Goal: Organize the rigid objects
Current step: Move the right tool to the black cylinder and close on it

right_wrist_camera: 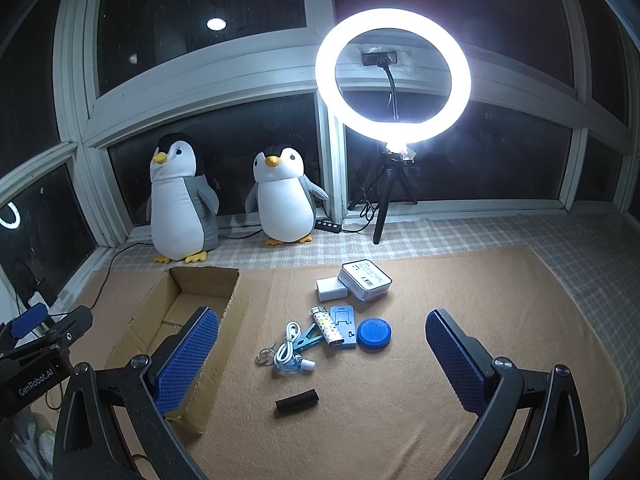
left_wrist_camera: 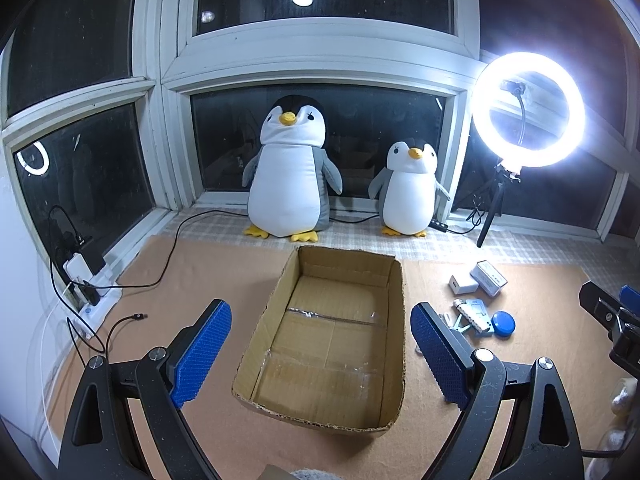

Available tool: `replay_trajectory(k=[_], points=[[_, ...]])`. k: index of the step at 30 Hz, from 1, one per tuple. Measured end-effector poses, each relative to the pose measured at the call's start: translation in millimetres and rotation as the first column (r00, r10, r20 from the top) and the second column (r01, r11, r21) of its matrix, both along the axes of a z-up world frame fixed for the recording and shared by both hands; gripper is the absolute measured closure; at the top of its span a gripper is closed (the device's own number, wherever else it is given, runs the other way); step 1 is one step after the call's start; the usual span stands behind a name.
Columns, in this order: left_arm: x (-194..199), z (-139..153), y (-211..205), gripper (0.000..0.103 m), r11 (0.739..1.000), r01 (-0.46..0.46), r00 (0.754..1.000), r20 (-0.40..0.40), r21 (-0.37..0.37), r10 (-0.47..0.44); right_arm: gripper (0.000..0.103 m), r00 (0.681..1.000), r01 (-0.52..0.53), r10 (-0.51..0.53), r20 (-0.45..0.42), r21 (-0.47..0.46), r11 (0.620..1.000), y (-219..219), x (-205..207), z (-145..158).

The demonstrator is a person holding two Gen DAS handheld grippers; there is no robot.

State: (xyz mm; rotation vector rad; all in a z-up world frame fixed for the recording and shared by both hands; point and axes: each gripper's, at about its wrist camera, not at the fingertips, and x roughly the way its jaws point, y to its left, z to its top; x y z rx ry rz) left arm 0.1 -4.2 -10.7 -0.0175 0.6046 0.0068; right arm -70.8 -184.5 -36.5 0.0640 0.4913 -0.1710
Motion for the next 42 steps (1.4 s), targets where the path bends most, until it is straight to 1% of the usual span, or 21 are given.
replay_trajectory(k=[10, 14, 16, 17, 19, 23, 27, 30, 37, 40, 42], points=[[4.4, -5.2, 1.7, 0.01, 1.0, 0.003, 1.0, -0.029, 0.001, -0.003, 0.001, 1.0, 0.0, 0.0, -0.017, 0.001, 1.0, -1.8, 2.6, -0.3], [15.3, -18.9, 13.2, 0.01, 1.0, -0.018, 0.996, -0.085, 0.016, 0.02, 0.001, 1.0, 0.004, -0.004, -0.026, 0.003, 1.0, -4.5, 3.4, -2.7], [25.6, -30.7, 22.0, 0.01, 0.999, -0.029, 0.989, -0.146, 0.015, 0.031, 0.001, 0.999, 0.004, -0.004, -0.033, 0.005, 1.0, -5.5, 5.2, -3.9], [31.2, -38.0, 27.7, 0.01, 1.0, -0.029, 0.983, -0.179, 0.003, 0.029, 0.001, 0.999, 0.005, -0.005, -0.038, 0.008, 1.0, -6.2, 6.0, -5.0], [40.7, -55.0, 39.5, 0.01, 0.999, -0.048, 0.97, -0.24, -0.01, 0.044, 0.001, 0.999, 0.006, -0.005, -0.047, 0.015, 1.0, -8.5, 7.6, -7.9], [55.9, -87.4, 59.0, 0.01, 0.996, -0.081, 0.941, -0.333, -0.034, 0.065, 0.001, 0.998, 0.01, -0.01, -0.064, 0.013, 1.0, -12.2, 10.2, -13.0], [64.7, -110.7, 72.4, 0.01, 0.994, -0.109, 0.923, -0.373, -0.029, 0.09, 0.001, 0.996, 0.018, -0.017, -0.088, 0.019, 1.0, -17.7, 14.1, -20.0], [70.9, -123.1, 80.5, 0.01, 0.992, -0.125, 0.908, -0.405, -0.025, 0.104, 0.001, 0.993, 0.018, -0.015, -0.118, 0.027, 0.999, -21.9, 19.5, -27.3], [83.8, -141.5, 87.9, 0.011, 0.991, -0.131, 0.883, -0.456, -0.007, 0.113, 0.001, 0.979, 0.013, -0.002, -0.206, 0.051, 0.999, -28.0, 34.1, -50.4], [86.0, -145.9, 86.6, 0.012, 0.992, -0.126, 0.876, -0.471, -0.006, 0.108, 0.001, 0.967, 0.006, 0.014, -0.255, 0.077, 0.997, -30.6, 43.1, -62.5], [88.2, -148.5, 85.6, 0.014, 0.992, -0.123, 0.871, -0.481, -0.004, 0.106, 0.001, 0.958, 0.007, 0.022, -0.286, 0.1, 0.995, -32.2, 48.7, -70.2]])
